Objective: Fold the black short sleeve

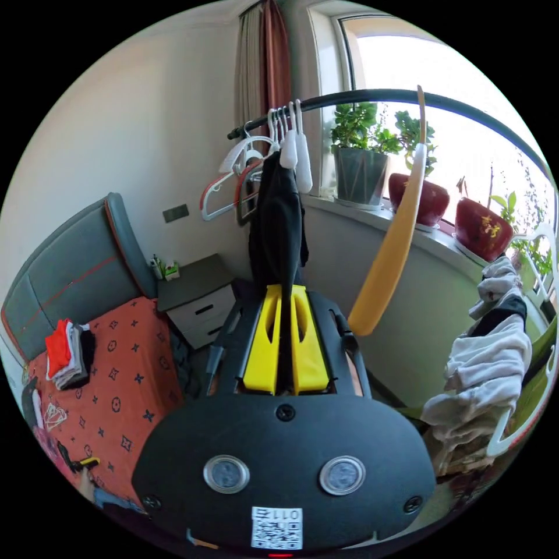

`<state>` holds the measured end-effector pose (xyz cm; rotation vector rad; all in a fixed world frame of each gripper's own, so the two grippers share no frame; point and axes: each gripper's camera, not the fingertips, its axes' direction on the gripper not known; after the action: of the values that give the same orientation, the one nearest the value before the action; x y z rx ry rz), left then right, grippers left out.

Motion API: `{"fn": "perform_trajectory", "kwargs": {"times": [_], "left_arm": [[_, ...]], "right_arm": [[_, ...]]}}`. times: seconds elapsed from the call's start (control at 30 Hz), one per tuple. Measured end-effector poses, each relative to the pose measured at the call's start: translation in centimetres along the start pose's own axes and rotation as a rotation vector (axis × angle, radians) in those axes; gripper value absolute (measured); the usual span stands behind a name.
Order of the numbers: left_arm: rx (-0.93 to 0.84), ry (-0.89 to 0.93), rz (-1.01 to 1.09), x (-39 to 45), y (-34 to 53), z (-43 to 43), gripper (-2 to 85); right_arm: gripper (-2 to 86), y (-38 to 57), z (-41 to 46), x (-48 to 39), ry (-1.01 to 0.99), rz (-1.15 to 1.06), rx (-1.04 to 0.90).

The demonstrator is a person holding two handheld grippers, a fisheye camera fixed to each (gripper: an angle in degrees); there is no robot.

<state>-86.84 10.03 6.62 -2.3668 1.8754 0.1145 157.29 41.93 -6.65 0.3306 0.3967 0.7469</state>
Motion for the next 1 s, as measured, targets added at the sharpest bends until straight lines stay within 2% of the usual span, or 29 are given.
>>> {"fn": "perform_trajectory", "kwargs": {"times": [0.07, 0.17, 0.33, 0.5, 0.63, 1.0], "left_arm": [[-0.003, -0.006, 0.004, 0.1, -0.2, 0.0, 0.7], [-0.005, -0.007, 0.007, 0.2, -0.5, 0.1, 0.7], [-0.008, -0.01, 0.009, 0.5, -0.9, 0.3, 0.8], [-0.012, -0.014, 0.008, 0.8, -1.4, 0.6, 0.8], [-0.017, -0.024, 0.01, 1.3, -1.7, 1.0, 0.7], [-0.021, 0.0, 0.001, 2.3, -2.4, 2.2, 0.5]], "right_arm": [[2.3, -0.4, 0.1, -0.3, -0.045, -0.092, -0.028], [2.6, -1.2, 0.6, -1.4, 0.02, -0.184, -0.053], [4.5, -4.2, 0.7, -0.9, 0.105, -0.02, 0.085], [7.0, -9.1, 5.1, -1.1, 0.044, 0.062, -0.056], [4.1, -10.7, 8.7, -2.7, 0.069, 0.031, -0.108], [1.3, -3.0, 11.8, -8.8, 0.405, -0.356, -0.002]]}}
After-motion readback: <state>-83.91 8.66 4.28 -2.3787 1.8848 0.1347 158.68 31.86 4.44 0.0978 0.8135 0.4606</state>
